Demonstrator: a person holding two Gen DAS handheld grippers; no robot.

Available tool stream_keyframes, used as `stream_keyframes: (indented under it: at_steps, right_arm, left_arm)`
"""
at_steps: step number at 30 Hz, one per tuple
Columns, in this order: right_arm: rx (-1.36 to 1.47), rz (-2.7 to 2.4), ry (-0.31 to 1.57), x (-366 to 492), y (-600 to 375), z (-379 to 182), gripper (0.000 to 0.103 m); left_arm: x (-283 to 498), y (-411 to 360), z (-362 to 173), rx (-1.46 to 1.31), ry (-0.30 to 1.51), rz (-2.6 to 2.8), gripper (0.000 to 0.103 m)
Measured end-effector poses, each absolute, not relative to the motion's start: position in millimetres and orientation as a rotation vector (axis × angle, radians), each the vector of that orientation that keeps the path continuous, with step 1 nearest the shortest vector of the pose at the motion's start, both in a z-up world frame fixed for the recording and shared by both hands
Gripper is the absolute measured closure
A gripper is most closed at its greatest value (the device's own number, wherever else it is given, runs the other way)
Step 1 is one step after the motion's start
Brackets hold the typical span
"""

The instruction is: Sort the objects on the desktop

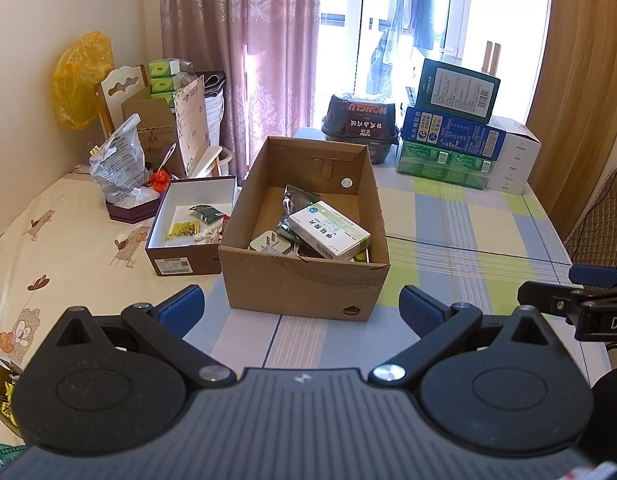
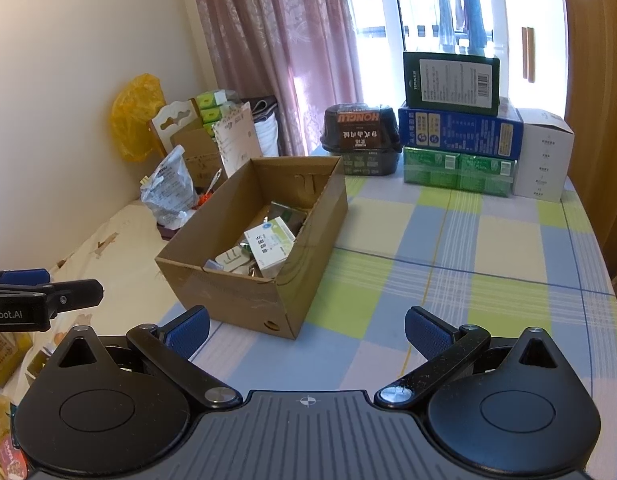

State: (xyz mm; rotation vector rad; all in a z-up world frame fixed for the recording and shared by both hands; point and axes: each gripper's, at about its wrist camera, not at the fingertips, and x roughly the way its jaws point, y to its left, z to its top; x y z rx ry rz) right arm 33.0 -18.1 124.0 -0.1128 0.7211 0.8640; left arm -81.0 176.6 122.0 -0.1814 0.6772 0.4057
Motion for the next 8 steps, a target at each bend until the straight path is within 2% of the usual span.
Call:
stream_keyframes:
  at_steps: [8]
  right_arm:
    - [-0.109,0.858,0.735,36.5,-17.9,117.6,0.002]
  left_arm:
    - [-78.3,182.8,117.6,-0.200,0.680,0.393,0.001]
